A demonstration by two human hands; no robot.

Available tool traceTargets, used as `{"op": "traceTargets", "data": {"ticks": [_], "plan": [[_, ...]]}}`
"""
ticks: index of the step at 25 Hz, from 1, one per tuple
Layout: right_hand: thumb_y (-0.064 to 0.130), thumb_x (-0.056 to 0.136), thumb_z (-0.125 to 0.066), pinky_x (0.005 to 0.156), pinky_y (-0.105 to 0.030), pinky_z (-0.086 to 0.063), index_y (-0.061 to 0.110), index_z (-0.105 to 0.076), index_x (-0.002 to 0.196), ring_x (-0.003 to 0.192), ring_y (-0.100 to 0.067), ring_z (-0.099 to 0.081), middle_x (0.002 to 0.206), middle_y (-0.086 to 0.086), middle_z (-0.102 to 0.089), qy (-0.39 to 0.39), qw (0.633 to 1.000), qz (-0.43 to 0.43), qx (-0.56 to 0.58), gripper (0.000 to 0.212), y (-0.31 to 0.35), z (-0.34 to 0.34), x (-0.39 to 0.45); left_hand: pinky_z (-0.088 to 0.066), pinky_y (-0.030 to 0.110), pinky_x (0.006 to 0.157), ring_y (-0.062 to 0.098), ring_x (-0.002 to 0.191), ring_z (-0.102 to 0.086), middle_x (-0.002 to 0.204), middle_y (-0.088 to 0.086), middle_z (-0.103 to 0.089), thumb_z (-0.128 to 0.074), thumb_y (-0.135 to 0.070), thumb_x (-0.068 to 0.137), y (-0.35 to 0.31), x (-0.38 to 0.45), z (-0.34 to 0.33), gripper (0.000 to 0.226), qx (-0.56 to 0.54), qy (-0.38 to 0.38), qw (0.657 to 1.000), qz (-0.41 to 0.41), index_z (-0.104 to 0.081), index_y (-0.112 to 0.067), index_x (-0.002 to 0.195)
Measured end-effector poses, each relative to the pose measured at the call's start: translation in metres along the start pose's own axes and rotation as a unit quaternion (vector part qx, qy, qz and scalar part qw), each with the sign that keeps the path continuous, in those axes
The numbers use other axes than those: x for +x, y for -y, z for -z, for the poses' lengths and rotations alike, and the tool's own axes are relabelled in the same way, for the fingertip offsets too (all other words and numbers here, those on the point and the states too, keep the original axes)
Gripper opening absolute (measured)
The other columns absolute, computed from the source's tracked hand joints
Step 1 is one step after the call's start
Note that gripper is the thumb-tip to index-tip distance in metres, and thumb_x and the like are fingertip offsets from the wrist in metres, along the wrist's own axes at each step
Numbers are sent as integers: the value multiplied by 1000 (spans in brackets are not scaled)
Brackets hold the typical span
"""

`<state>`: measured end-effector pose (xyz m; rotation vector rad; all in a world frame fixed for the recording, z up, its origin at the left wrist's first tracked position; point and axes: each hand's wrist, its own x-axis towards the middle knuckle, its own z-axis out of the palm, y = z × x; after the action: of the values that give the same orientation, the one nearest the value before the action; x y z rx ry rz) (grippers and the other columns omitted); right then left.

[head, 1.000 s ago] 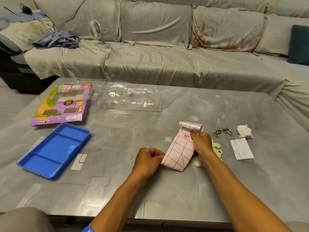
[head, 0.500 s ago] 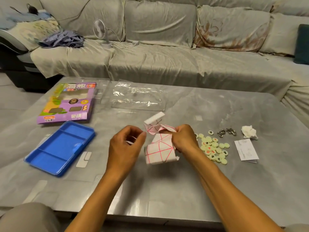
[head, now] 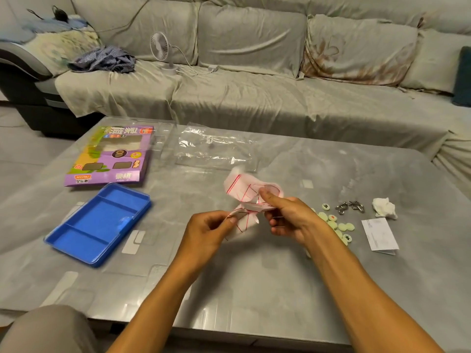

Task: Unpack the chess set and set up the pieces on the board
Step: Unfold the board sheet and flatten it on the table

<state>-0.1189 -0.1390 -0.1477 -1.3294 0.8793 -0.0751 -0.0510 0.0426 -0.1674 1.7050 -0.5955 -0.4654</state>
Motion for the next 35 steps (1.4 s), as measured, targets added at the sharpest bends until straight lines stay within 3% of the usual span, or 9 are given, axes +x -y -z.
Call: {"op": "traceTargets", "data": {"ticks": [4,7,14,18,21,25,28,32,35], "plan": [[42,77,-74,53,-29,-49,7,-68,86,58,-16,-57,67,-7,-67,22,998,30,59,36,-8,1,5,-52,18,69,11,82,-67,87,-7,-74,-63,-40,84,7,-12,-7,18,-51,39,997,31,-76,-28,89],[44,76,-74,50,-26,-47,5,-69,81,56,-18,-55,69,-12,-67,12,994,98,-39,40,-8,-4,2,-50,15,68,10,82,-68,90,-8,-73,-55,-67,74,-7,-7,-10,55,-73,50,992,86,-76,-18,90],[54,66,-75,49,-27,-41,-2,-68,91,49,-17,-47,63,-12,-59,84,991,94,-45,62,5,-3,-6,-56,29,64,18,78,-69,90,-3,-73,-71,-30,83,-22,21,-14,12,-58,44,984,160,-71,-23,92],[49,59,-84,78,-40,-48,3,-69,101,84,-31,-58,95,-18,-64,105,988,52,96,64,-2,14,-3,-53,25,53,19,66,-71,81,0,-74,-74,-30,80,-11,13,-6,15,-128,-19,977,170,-73,-17,88],[41,74,-73,87,-41,-55,5,-67,111,97,-27,-67,109,-15,-70,107,976,31,186,52,-7,26,-1,-55,28,59,23,73,-71,81,3,-73,-79,-26,75,3,8,-4,25,-127,-72,979,144,-65,-18,95],[35,83,-73,105,-52,-41,4,-64,121,117,-37,-57,124,-21,-62,156,971,21,178,50,-15,25,0,-58,27,63,18,75,-71,94,0,-70,-85,-26,67,4,8,-16,46,-115,-20,983,139,-60,-24,106],[26,82,-71,102,-50,-43,1,-67,115,107,-37,-61,119,-23,-64,136,980,50,136,41,-16,20,-1,-57,26,62,15,72,-71,95,1,-72,-84,-16,70,1,12,-24,37,-126,-40,977,167,-67,-23,102],[28,80,-73,77,-36,-52,-6,-69,98,83,-29,-64,93,-23,-68,78,994,67,23,38,-16,32,1,-55,28,62,17,74,-69,89,1,-72,-74,-22,82,9,22,-4,55,-90,-91,976,174,-48,-38,128],[37,85,-69,52,-27,-39,7,-70,81,61,-23,-52,69,-16,-59,17,992,102,-79,30,-16,38,5,-49,23,60,10,74,-63,85,-6,-69,-64,-23,89,8,27,16,18,-11,-121,984,127,-66,-25,107]]}}
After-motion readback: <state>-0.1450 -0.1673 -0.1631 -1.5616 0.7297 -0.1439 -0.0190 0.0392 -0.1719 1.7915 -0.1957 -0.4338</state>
